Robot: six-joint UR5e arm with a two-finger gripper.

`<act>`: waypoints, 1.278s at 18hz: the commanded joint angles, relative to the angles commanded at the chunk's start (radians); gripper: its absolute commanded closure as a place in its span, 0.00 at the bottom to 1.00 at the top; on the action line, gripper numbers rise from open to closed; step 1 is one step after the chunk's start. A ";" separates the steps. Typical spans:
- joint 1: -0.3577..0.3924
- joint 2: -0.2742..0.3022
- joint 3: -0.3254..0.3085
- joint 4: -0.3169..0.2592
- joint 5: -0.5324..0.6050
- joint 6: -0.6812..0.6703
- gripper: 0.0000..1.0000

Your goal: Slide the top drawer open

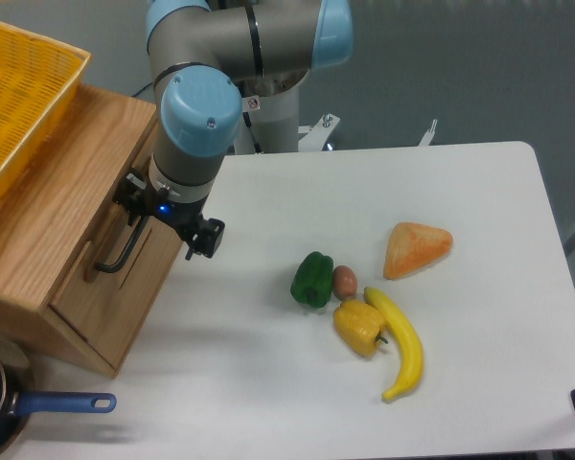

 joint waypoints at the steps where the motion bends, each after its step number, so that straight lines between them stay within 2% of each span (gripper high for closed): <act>1: -0.002 0.000 0.000 0.000 0.008 0.003 0.00; 23: 0.063 -0.008 0.020 0.032 0.011 0.066 0.00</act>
